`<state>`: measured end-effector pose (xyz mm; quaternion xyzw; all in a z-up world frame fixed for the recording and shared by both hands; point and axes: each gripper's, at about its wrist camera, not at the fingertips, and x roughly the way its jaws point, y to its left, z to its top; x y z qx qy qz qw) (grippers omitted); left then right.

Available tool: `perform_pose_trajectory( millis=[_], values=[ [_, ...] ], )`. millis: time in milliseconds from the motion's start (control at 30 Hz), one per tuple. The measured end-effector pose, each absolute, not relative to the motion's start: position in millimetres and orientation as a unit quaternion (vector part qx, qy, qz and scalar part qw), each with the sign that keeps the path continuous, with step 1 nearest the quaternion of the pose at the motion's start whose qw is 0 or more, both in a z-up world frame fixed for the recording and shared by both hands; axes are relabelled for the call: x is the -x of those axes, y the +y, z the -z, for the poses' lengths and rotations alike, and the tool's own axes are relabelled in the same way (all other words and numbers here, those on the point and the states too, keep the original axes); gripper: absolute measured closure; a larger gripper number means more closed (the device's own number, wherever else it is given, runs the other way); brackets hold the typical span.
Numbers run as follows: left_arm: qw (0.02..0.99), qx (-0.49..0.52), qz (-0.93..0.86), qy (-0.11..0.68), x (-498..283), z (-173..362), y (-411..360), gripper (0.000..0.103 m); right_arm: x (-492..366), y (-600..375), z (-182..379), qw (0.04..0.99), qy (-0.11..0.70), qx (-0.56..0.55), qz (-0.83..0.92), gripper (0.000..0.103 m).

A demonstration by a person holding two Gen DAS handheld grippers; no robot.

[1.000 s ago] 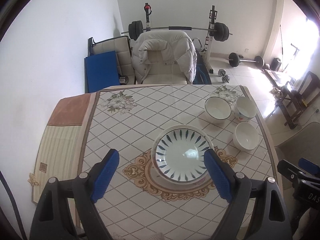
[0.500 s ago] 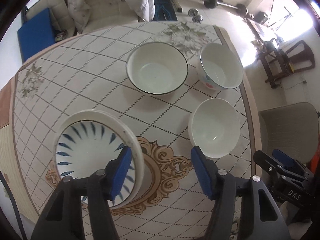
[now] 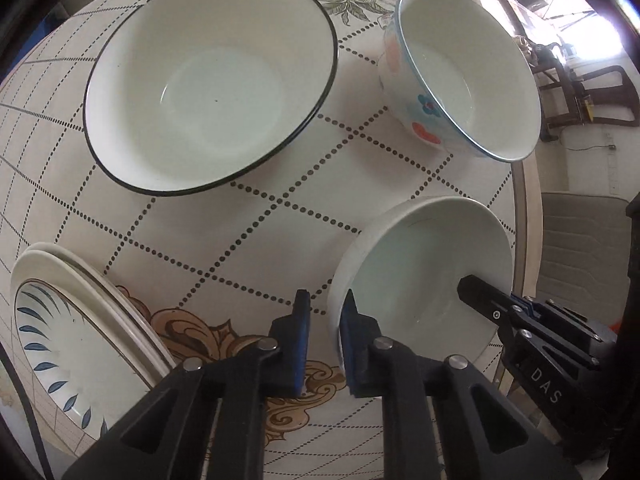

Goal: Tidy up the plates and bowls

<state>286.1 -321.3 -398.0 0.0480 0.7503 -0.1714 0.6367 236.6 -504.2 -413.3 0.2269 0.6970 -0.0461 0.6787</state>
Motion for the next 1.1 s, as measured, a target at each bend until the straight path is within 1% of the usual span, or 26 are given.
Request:
perform_pose_trajectory(
  millis=[67, 200, 500, 667, 800, 1000, 1100],
  values=[
    [0.637, -0.050, 0.174, 0.749, -282, 397, -323, 0.092, -240, -501, 416, 0.675, 0.701, -0.226, 0.043, 0.096],
    [0.640, -0.054, 0.165, 0.748, -274, 394, -319, 0.093, -245, -491, 414, 0.682, 0.704, -0.196, 0.042, 0.096],
    [0.642, -0.046, 0.146, 0.751, -251, 380, -283, 0.093, -243, -469, 411, 0.673, 0.710, -0.207, 0.003, 0.096],
    [0.635, -0.041, 0.132, 0.760, -241, 386, -265, 0.093, -236, -447, 412, 0.668, 0.718, -0.196, -0.020, 0.096],
    [0.630, -0.032, 0.126, 0.766, -232, 394, -250, 0.093, -229, -435, 422, 0.661, 0.726, -0.187, -0.026, 0.096],
    [0.631, -0.030, 0.121, 0.765, -230, 394, -242, 0.093, -222, -426, 425, 0.660, 0.729, -0.178, -0.027, 0.096],
    [0.634, -0.037, 0.107, 0.765, -245, 390, -261, 0.090, -223, -428, 426, 0.656, 0.732, -0.183, -0.030, 0.095]
  ],
)
